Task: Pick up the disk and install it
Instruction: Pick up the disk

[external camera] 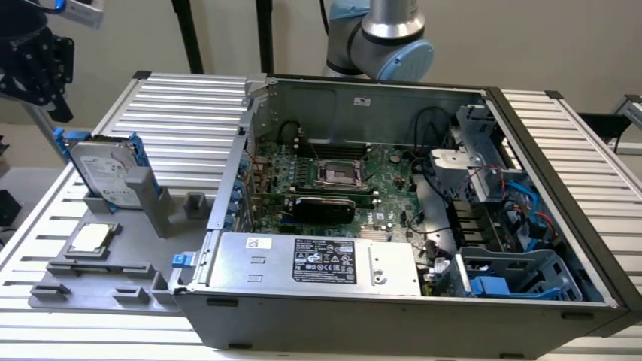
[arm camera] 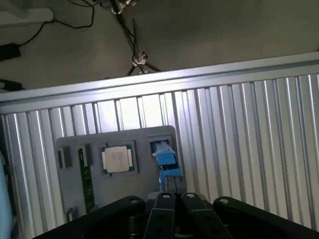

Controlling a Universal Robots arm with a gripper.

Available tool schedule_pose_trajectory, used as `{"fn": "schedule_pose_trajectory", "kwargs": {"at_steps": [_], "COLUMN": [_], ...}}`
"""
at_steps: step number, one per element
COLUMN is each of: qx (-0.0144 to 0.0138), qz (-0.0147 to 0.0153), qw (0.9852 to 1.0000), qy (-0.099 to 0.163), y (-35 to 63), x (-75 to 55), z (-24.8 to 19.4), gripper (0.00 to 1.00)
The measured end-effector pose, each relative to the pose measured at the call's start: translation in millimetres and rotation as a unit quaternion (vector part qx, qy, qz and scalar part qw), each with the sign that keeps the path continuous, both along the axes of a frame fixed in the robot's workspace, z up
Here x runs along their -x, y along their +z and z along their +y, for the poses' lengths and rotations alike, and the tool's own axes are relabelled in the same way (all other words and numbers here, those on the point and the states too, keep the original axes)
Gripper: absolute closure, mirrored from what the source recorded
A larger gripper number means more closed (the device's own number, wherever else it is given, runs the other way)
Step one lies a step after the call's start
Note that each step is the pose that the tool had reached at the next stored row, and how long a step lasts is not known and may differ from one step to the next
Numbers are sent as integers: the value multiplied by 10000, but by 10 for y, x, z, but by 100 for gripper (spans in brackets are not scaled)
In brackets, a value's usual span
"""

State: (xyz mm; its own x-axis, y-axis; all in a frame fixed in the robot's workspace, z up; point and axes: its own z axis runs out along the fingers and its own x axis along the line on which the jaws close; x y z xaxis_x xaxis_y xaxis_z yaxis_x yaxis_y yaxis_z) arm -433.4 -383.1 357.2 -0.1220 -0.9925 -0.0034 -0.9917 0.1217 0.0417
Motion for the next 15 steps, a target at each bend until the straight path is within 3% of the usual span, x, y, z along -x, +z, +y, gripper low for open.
{"fn": "schedule_pose_trajectory", "kwargs": {"at_steps": [7,15], "qx": [-1,3], "qz": [-1,1], "qw": [9993,9988], "qy": [382,482], "y": [-3,-10], "x": [-55,-59], "z": [0,-1], "gripper": [89,89]}}
